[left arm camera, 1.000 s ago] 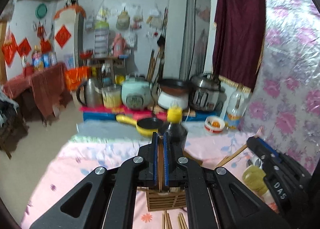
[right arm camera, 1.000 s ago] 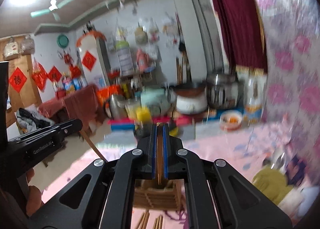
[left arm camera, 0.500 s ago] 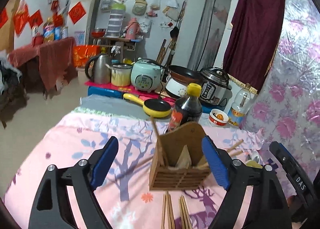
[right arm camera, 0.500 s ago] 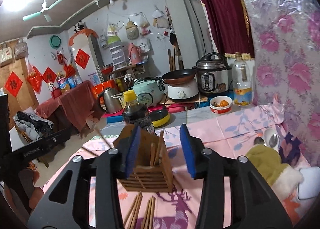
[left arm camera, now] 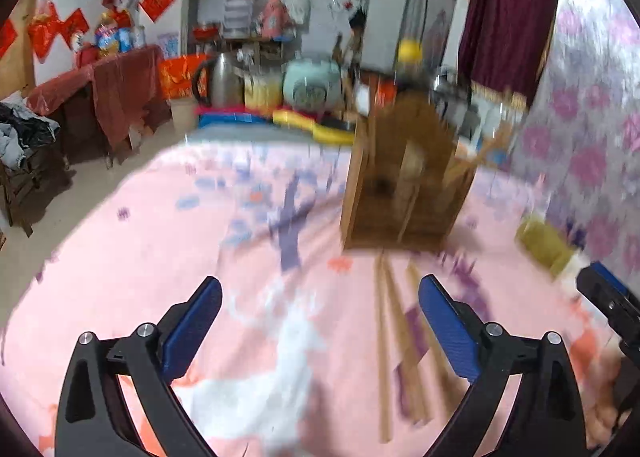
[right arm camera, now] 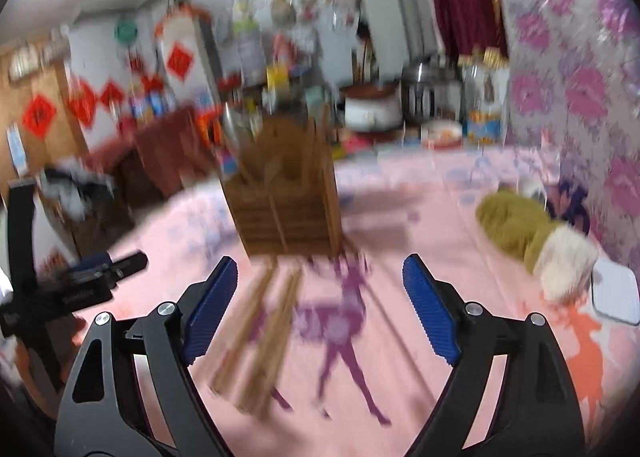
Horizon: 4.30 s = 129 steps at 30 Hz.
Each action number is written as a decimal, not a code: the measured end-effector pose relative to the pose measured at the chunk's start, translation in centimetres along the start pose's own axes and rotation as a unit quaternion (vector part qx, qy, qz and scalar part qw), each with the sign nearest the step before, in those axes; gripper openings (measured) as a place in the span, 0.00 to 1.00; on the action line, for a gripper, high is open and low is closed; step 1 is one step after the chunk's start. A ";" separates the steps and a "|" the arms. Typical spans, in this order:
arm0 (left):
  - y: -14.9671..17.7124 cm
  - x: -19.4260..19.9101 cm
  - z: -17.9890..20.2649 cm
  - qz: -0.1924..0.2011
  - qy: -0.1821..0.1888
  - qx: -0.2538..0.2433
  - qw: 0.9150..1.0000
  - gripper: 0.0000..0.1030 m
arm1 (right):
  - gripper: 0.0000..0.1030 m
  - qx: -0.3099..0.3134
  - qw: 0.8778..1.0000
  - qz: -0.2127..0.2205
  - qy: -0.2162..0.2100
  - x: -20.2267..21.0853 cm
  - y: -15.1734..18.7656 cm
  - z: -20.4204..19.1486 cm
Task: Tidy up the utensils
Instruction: 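Move both open tools back toward the remaining chopsticks, then close the left tool on a chopstick while the right tool grasps another chopstick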
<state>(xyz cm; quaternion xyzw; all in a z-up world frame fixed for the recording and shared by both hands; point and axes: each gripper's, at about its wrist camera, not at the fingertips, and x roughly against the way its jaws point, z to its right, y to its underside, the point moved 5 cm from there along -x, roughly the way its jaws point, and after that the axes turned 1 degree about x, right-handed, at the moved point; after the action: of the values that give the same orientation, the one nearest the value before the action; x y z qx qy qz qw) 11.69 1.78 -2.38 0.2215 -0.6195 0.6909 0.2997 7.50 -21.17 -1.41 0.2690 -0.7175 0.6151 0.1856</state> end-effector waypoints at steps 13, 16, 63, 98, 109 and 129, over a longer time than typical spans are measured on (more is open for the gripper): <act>4.0 -5.3 1.5 -0.136 0.032 -0.039 0.989 0.94 | 0.80 -0.028 0.993 -0.111 -0.004 -4.2 3.1 0.8; 4.3 -5.8 2.4 -0.146 0.037 -0.053 0.987 0.94 | 0.80 -0.035 0.993 -0.114 -0.001 -4.4 3.2 1.0; 2.8 -6.0 -0.8 -0.123 -0.018 -0.019 0.992 0.67 | 0.23 0.032 0.974 -0.223 -0.007 -8.6 7.3 -0.9; 8.0 -3.0 -1.3 -0.162 0.016 -0.080 0.983 0.26 | 0.36 -0.024 0.980 -0.190 -0.047 -4.5 7.4 1.5; 7.8 -3.0 -1.4 -0.164 0.023 -0.076 0.983 0.09 | 0.36 -0.006 0.978 -0.201 -0.048 -4.7 8.2 0.7; 7.3 -1.5 -0.6 -0.127 0.024 -0.085 0.988 0.05 | 0.07 0.056 0.983 -0.173 -0.008 -3.4 8.8 0.0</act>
<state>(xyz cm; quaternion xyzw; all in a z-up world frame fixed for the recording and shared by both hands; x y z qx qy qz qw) 7.81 1.77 -8.78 0.2555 -0.6357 0.5970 0.4175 4.81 -19.72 -10.31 0.4036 -0.6264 0.6106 0.2680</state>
